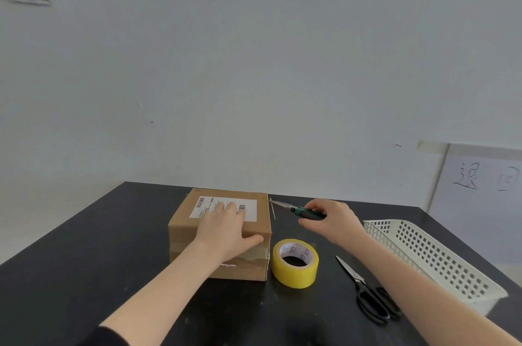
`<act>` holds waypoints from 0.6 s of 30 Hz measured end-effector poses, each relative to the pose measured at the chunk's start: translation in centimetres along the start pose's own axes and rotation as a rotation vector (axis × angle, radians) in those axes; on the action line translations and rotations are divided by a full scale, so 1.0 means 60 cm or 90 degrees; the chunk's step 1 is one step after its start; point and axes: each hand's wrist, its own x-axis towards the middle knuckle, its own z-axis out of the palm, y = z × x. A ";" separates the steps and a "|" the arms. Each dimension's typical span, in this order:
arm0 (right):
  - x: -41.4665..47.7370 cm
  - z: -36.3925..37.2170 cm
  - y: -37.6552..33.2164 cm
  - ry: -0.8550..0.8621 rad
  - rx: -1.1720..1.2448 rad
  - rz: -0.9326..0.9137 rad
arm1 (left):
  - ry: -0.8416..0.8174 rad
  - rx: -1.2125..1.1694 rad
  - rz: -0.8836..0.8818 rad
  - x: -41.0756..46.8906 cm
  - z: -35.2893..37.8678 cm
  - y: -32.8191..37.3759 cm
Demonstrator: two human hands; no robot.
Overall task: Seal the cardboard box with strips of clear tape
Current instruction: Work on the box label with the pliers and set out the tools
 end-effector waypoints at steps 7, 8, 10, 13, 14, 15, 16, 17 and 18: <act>-0.003 -0.025 0.024 0.016 0.000 0.035 | 0.002 -0.034 0.024 0.015 -0.008 -0.004; -0.004 -0.029 0.029 0.021 -0.002 0.041 | 0.014 -0.055 0.031 0.019 -0.009 0.000; -0.008 -0.037 0.041 0.029 -0.004 0.053 | 0.043 -0.089 0.055 0.026 -0.012 0.011; -0.018 -0.054 0.061 0.037 0.000 0.067 | 0.076 -0.142 0.100 0.037 -0.017 0.038; -0.021 -0.059 0.066 0.041 0.002 0.072 | 0.080 -0.160 0.113 0.040 -0.017 0.048; -0.028 -0.067 0.075 0.049 0.002 0.082 | 0.083 -0.175 0.130 0.045 -0.017 0.063; -0.035 -0.075 0.084 0.055 0.001 0.091 | 0.083 -0.185 0.146 0.049 -0.016 0.078; -0.042 -0.082 0.093 0.062 -0.001 0.103 | 0.085 -0.193 0.164 0.052 -0.015 0.094; -0.050 -0.090 0.103 0.071 -0.003 0.116 | 0.086 -0.198 0.183 0.056 -0.014 0.111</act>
